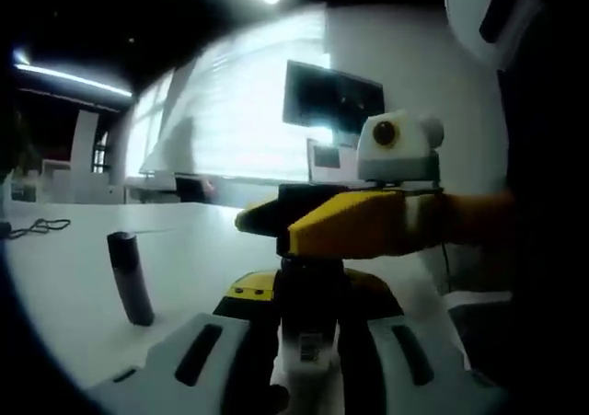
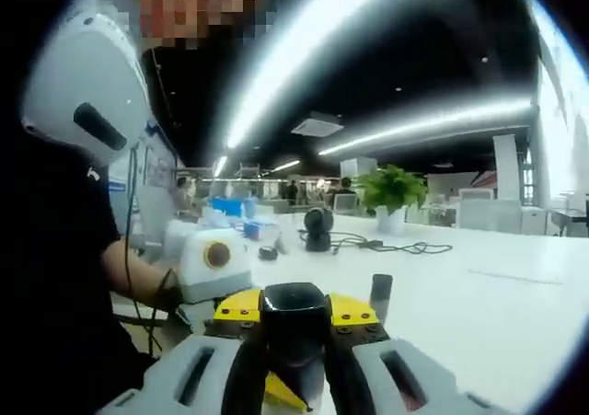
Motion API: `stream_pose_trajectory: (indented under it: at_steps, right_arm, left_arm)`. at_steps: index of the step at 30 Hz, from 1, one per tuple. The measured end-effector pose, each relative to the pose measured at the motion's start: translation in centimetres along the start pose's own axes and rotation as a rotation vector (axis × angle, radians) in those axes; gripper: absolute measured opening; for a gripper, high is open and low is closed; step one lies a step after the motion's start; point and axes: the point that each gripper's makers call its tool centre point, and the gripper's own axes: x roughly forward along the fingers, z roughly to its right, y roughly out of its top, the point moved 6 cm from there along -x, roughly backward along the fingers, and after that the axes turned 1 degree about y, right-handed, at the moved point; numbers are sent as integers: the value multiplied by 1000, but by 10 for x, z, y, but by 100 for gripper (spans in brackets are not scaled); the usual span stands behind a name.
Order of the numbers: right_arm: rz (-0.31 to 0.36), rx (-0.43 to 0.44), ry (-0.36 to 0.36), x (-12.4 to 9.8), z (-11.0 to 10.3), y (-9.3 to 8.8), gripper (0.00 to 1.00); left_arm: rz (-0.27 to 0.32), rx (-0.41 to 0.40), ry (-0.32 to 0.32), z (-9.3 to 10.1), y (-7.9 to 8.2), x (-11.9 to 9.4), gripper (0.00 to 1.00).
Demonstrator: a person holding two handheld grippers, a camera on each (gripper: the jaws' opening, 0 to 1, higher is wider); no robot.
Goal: Pick up cosmetic bottle twist off cap place on table pick up cap screw tight cap place on table
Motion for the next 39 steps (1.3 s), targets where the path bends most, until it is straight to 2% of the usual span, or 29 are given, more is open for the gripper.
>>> stream_pose_trajectory:
  at_steps: [9,27,39]
  right_arm:
    - [7,38,-173,-2,-3,-1,17]
    - [-23,48,-449,-2,-9,-1,17]
    - [-11,44,-633,0,-15,-1,17]
  left_arm:
    - [0,7,8,0,1,0,13]
    - [-2,11,22,-2,0,-2,13]
    - [-2,19,35,-1,1,-2,13]
